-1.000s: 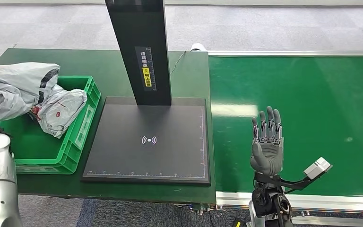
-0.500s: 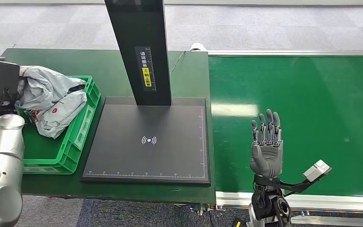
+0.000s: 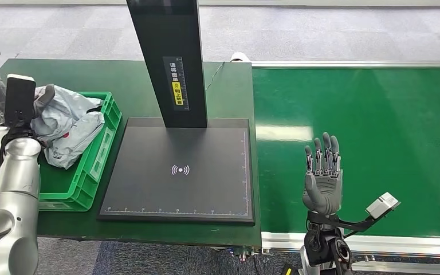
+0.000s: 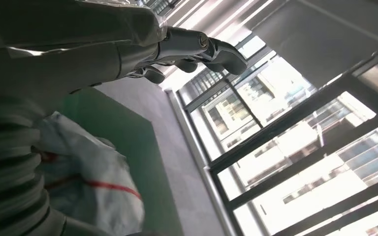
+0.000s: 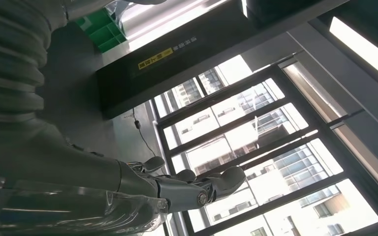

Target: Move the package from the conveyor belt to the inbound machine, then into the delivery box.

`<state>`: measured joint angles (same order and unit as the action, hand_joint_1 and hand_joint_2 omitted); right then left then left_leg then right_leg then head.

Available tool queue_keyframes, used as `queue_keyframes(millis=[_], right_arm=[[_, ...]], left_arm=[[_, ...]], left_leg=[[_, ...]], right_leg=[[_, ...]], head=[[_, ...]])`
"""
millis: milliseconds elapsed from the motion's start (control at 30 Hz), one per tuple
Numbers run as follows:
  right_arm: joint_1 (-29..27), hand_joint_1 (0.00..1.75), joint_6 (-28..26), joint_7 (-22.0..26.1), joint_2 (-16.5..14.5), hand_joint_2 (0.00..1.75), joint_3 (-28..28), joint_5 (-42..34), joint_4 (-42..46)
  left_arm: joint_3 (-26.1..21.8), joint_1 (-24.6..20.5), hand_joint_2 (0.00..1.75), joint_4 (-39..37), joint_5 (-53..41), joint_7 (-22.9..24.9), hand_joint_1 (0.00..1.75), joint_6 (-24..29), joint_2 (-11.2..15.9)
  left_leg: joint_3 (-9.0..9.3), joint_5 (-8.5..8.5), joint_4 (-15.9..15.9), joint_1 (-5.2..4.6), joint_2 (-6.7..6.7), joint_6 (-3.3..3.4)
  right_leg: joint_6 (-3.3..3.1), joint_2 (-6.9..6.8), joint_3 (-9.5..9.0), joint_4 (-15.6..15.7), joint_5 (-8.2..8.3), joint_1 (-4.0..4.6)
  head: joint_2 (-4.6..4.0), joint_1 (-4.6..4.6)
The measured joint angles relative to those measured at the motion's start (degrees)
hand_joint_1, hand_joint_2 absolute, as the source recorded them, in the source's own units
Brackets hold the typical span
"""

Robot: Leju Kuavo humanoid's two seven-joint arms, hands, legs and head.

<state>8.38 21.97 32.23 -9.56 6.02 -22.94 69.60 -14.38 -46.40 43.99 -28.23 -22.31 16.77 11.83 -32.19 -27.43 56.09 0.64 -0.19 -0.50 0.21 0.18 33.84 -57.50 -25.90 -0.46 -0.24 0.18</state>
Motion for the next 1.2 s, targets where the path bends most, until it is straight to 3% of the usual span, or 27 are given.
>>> queue_keyframes(millis=[367,500,667,867,1000,1200], right_arm=[[0.15,0.0,-0.95,-0.34,0.01,1.75,-0.03,-0.82,-0.01],[0.16,0.0,-0.92,-0.32,0.02,1.75,0.01,-0.88,-0.11],[0.51,0.0,-1.61,0.04,0.05,1.75,0.11,0.67,-0.63],[0.8,0.0,-12.1,2.63,0.03,1.75,-0.77,14.24,-0.92],[0.99,0.0,-14.31,1.77,0.12,1.75,-3.24,22.31,-1.15],[1.21,0.0,-14.27,0.67,0.83,1.75,-8.54,32.42,-2.72]], left_arm=[[-0.04,7.87,1.75,13.49,12.22,-4.25,0.0,5.65,-0.38],[-0.15,13.51,1.75,19.18,17.09,-6.52,0.0,3.83,-1.74],[5.03,26.05,1.75,28.03,15.64,-10.1,0.0,-2.21,-6.58],[16.83,40.22,1.75,33.86,16.13,-14.17,0.0,-5.7,-14.01],[21.05,44.19,1.75,33.07,21.7,-15.53,0.0,-10.25,-17.89],[22.32,46.39,1.75,30.07,24.04,-15.98,0.0,-14.89,-21.94]], left_leg=[[0.02,0.0,-0.01,0.0,-0.02,0.0],[0.05,-0.01,-0.01,-0.02,0.0,0.0],[0.03,-0.09,-0.01,-0.09,0.01,0.04],[0.02,-0.19,0.0,-0.15,0.02,0.13],[0.03,-0.18,-0.01,-0.1,0.0,0.13],[0.05,-0.16,-0.02,-0.06,0.0,0.11]], right_leg=[[0.0,0.0,-0.02,0.0,0.0,0.0],[0.01,0.0,-0.01,0.01,-0.01,-0.03],[0.04,0.0,-0.01,0.04,-0.06,-0.1],[0.05,0.01,-0.02,0.09,-0.06,-0.16],[0.05,0.0,-0.02,0.09,-0.06,-0.13],[0.05,0.0,-0.05,0.08,-0.06,-0.06]], head=[[0.0,0.01],[0.0,-0.01],[0.0,0.0],[0.0,0.0],[0.0,-0.02],[0.0,-0.01]])
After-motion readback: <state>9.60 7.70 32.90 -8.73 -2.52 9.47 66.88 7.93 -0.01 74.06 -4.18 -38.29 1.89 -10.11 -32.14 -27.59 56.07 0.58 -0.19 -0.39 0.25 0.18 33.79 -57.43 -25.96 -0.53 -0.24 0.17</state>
